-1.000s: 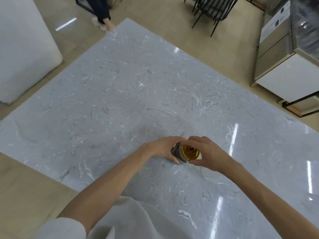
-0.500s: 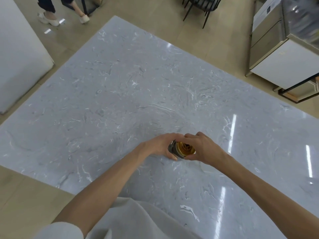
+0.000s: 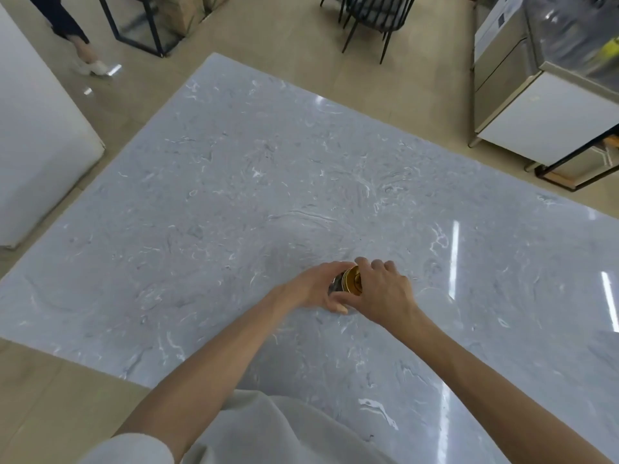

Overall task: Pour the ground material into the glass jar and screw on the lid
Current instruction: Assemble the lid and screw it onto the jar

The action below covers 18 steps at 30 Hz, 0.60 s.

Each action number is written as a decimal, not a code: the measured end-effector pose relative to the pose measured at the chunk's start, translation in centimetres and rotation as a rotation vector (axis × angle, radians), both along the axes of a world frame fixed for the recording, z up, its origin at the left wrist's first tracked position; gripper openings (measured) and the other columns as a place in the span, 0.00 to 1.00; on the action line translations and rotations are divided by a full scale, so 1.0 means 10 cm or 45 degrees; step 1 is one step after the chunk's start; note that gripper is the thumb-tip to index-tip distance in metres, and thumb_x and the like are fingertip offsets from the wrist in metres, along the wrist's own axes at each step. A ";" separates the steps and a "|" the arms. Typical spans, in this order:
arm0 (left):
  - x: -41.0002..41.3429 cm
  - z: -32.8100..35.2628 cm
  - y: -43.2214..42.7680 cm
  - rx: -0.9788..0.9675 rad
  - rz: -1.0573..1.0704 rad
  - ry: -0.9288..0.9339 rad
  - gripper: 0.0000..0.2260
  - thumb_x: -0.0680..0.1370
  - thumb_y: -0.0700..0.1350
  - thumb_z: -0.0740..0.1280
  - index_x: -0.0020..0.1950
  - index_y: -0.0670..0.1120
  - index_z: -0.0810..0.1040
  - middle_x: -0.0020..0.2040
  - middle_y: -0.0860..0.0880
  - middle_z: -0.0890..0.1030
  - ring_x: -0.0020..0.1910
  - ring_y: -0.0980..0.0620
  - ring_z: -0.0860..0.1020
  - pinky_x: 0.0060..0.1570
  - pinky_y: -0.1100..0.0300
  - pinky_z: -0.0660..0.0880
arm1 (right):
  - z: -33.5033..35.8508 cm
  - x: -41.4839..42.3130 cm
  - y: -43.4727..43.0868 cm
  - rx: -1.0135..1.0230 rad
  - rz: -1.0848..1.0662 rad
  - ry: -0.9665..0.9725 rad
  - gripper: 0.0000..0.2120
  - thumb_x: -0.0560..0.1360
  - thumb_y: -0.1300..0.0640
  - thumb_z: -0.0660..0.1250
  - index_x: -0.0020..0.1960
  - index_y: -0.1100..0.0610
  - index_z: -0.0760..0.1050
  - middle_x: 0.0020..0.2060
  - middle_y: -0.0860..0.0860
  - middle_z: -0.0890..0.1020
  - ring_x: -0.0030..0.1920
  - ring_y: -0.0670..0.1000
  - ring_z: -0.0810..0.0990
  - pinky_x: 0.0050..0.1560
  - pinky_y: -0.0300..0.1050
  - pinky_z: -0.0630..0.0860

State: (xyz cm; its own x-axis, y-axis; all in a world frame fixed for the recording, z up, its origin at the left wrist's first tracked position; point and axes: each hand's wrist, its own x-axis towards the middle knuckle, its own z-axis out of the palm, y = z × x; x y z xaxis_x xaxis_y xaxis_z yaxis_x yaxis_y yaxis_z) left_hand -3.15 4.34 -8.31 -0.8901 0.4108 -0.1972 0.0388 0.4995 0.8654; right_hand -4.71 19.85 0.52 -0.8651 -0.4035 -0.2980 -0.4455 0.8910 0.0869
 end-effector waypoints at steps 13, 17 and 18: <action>0.05 0.02 0.05 0.144 0.128 0.041 0.19 0.66 0.56 0.74 0.54 0.65 0.72 0.48 0.60 0.81 0.48 0.56 0.81 0.49 0.54 0.80 | -0.62 -0.03 0.19 -1.022 0.469 0.379 0.08 0.72 0.59 0.71 0.49 0.60 0.82 0.50 0.54 0.83 0.51 0.54 0.80 0.54 0.49 0.78; -0.01 -0.02 0.01 0.075 0.060 0.063 0.19 0.66 0.53 0.73 0.56 0.56 0.75 0.50 0.57 0.82 0.49 0.55 0.81 0.50 0.56 0.80 | -0.59 0.12 0.01 -0.995 0.187 0.506 0.06 0.71 0.60 0.73 0.47 0.58 0.82 0.47 0.53 0.84 0.48 0.54 0.80 0.52 0.44 0.77; -0.04 -0.02 -0.01 0.040 0.009 0.061 0.20 0.66 0.53 0.73 0.56 0.55 0.76 0.50 0.56 0.83 0.49 0.56 0.81 0.49 0.57 0.80 | -0.57 0.15 -0.02 -0.969 0.153 0.503 0.06 0.71 0.59 0.73 0.47 0.58 0.82 0.47 0.53 0.83 0.48 0.54 0.80 0.51 0.43 0.76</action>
State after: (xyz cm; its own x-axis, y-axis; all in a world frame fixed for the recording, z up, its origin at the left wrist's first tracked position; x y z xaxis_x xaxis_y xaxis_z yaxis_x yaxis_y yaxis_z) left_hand -3.59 4.21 -8.49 -0.9012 0.4097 -0.1412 0.0772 0.4725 0.8780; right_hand -3.21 19.68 -5.20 -0.7870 -0.4668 0.4035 -0.6035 0.7186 -0.3457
